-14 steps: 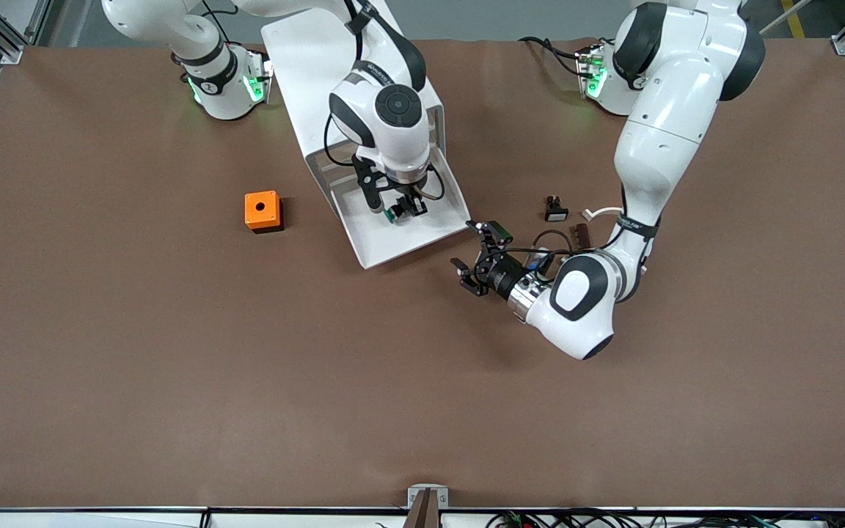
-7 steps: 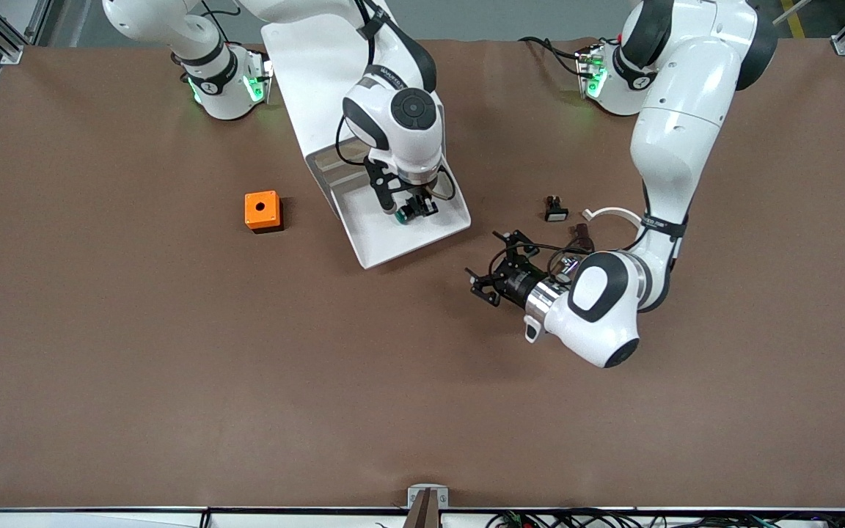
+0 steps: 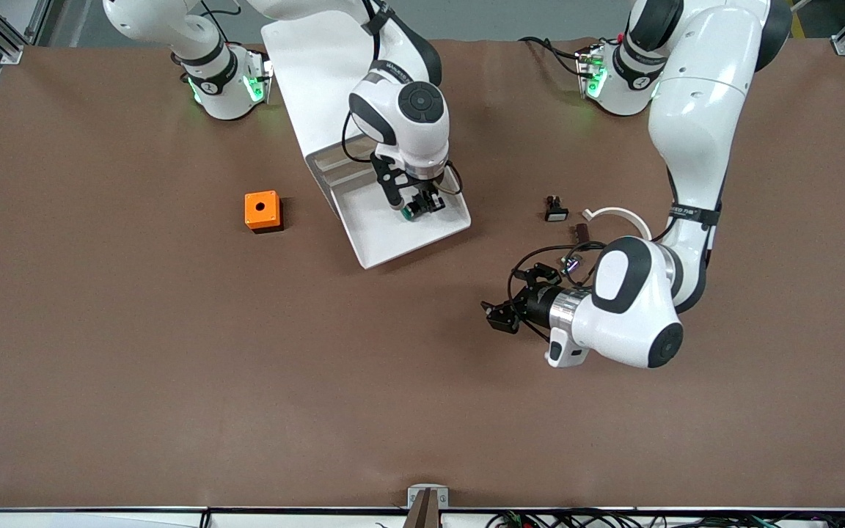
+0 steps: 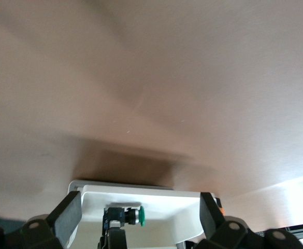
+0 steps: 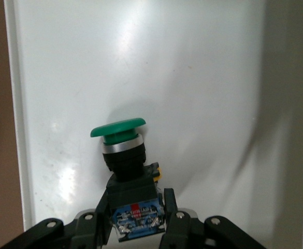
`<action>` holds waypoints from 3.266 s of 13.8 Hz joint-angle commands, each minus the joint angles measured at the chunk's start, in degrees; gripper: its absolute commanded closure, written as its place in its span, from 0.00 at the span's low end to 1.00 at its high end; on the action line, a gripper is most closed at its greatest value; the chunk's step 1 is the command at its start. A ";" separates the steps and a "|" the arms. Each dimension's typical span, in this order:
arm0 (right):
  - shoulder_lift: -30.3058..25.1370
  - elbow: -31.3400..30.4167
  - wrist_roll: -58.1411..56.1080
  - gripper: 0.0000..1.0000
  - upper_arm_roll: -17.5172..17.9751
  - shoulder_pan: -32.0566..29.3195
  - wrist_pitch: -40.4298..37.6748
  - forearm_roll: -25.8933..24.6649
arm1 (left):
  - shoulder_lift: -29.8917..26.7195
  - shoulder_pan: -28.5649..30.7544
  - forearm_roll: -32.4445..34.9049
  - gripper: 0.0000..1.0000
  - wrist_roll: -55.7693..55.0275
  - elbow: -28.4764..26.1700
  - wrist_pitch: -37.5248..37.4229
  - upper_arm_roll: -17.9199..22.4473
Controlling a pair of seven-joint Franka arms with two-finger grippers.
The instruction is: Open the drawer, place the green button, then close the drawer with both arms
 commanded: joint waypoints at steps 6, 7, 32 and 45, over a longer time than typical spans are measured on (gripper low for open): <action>1.14 4.63 -2.31 0.00 -0.54 0.29 -1.69 -1.07 | -1.76 -0.52 5.80 0.00 4.57 -1.17 6.69 0.69; 1.14 6.38 -8.08 0.00 -0.54 -0.32 -4.39 -1.07 | -1.76 -0.61 6.15 0.00 4.57 -1.17 8.00 0.69; -20.31 20.64 -120.64 0.00 -0.98 -53.41 -59.79 -4.50 | -3.88 -16.59 35.68 0.00 -15.99 -3.90 18.21 0.07; -21.45 17.14 -120.29 0.00 -0.80 -53.33 -54.00 -4.06 | -0.18 -24.07 36.04 0.00 -15.30 -4.78 18.12 -0.19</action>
